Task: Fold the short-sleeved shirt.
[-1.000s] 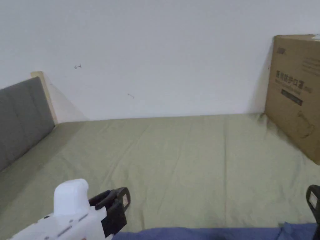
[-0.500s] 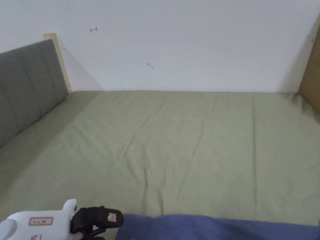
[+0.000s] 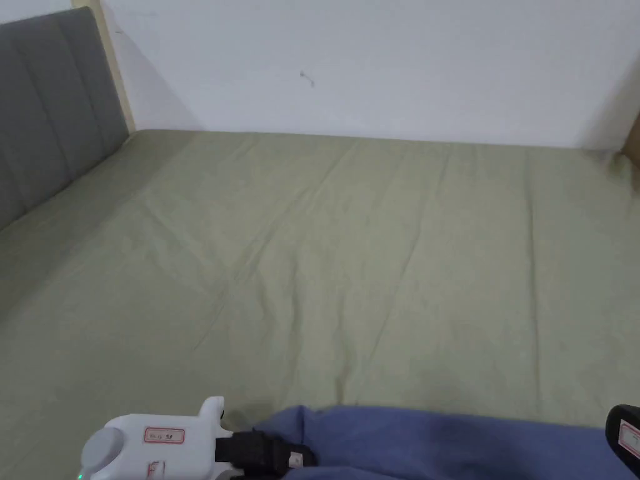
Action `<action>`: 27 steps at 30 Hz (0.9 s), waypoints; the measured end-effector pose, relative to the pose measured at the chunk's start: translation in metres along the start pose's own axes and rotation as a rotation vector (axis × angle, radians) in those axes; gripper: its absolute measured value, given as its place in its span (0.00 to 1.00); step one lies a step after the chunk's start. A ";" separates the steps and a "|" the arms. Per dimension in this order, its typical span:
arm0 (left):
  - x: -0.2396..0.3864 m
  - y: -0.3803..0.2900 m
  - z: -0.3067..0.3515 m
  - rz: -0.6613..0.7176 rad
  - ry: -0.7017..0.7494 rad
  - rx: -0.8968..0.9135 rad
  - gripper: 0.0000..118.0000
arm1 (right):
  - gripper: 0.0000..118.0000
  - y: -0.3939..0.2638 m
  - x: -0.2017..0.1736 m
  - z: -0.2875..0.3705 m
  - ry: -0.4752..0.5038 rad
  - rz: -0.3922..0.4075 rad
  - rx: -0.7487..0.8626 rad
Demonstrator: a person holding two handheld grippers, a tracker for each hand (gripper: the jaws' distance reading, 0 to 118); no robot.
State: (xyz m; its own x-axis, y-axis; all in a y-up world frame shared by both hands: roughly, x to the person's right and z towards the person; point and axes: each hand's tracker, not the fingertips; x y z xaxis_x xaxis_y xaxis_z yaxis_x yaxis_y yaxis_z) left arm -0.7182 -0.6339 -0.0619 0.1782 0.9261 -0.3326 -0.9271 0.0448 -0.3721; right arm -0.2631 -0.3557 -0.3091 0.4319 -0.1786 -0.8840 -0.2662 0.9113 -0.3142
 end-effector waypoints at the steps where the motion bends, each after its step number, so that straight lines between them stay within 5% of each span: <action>1: -0.003 0.002 0.007 -0.001 -0.018 0.030 0.04 | 0.01 -0.001 0.000 0.000 0.003 0.005 -0.008; 6: -0.011 0.014 0.032 -0.110 0.214 0.067 0.04 | 0.01 0.000 0.003 0.010 0.001 -0.001 -0.031; 8: 0.039 0.010 0.020 -0.194 0.348 0.059 0.04 | 0.01 0.001 0.005 0.018 0.000 -0.012 -0.026; 14: 0.159 -0.001 0.071 -0.493 1.010 0.042 0.04 | 0.01 -0.005 0.019 0.042 -0.001 -0.040 -0.011; 19: 0.213 -0.019 0.055 -0.495 1.041 0.130 0.04 | 0.01 -0.009 0.033 0.066 -0.019 -0.050 0.017; 22: 0.230 -0.031 -0.001 -0.399 0.656 0.069 0.04 | 0.01 -0.009 0.044 0.080 -0.040 -0.059 0.036; 24: 0.239 -0.046 -0.038 -0.326 0.524 -0.014 0.07 | 0.01 -0.010 0.052 0.087 -0.058 -0.070 0.045; 25: 0.242 -0.049 -0.062 -0.308 0.467 -0.060 0.24 | 0.01 -0.010 0.057 0.090 -0.071 -0.077 0.048; 27: 0.248 -0.052 -0.107 -0.309 0.392 -0.102 0.41 | 0.01 -0.010 0.065 0.095 -0.091 -0.095 0.050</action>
State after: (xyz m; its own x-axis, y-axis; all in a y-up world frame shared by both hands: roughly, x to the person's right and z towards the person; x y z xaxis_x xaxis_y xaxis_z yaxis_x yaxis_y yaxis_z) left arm -0.5906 -0.4464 -0.2180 0.5675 0.6645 -0.4862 -0.7782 0.2399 -0.5804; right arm -0.1508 -0.3412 -0.3305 0.5301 -0.2329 -0.8153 -0.1777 0.9097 -0.3754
